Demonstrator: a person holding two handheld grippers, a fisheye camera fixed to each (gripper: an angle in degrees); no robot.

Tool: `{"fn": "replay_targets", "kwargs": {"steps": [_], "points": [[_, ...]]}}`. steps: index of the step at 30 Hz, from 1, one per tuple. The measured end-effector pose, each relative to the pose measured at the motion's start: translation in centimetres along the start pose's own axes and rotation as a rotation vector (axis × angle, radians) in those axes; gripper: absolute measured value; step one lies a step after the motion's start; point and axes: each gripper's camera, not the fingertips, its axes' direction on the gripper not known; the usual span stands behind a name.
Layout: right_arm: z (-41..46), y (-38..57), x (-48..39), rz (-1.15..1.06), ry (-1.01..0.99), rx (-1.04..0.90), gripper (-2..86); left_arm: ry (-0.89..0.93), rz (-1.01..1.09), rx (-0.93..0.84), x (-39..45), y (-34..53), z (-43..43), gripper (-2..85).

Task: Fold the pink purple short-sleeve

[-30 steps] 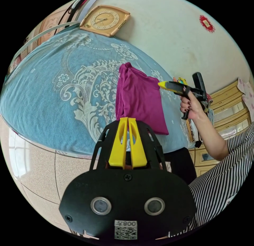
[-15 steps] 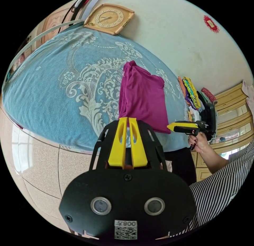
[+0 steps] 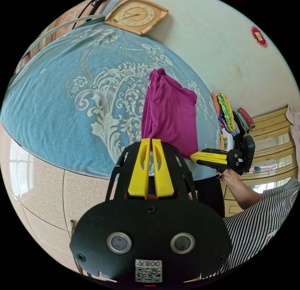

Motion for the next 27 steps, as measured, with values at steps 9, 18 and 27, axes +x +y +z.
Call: {"fn": "replay_targets", "kwargs": {"steps": [9,18,27], "points": [[-0.2,2.5,0.1,-0.042,0.021,0.009,0.2,0.006,0.026,-0.03,3.1,0.4,0.4,0.8],[2.2,5.1,3.3,0.079,-0.092,0.012,-0.2,-0.021,0.025,0.011,6.3,1.5,0.9,1.3],[3.6,12.7,11.9,0.48,-0.478,0.164,1.1,0.095,0.422,-0.155,17.9,1.5,6.2,3.5]]}}
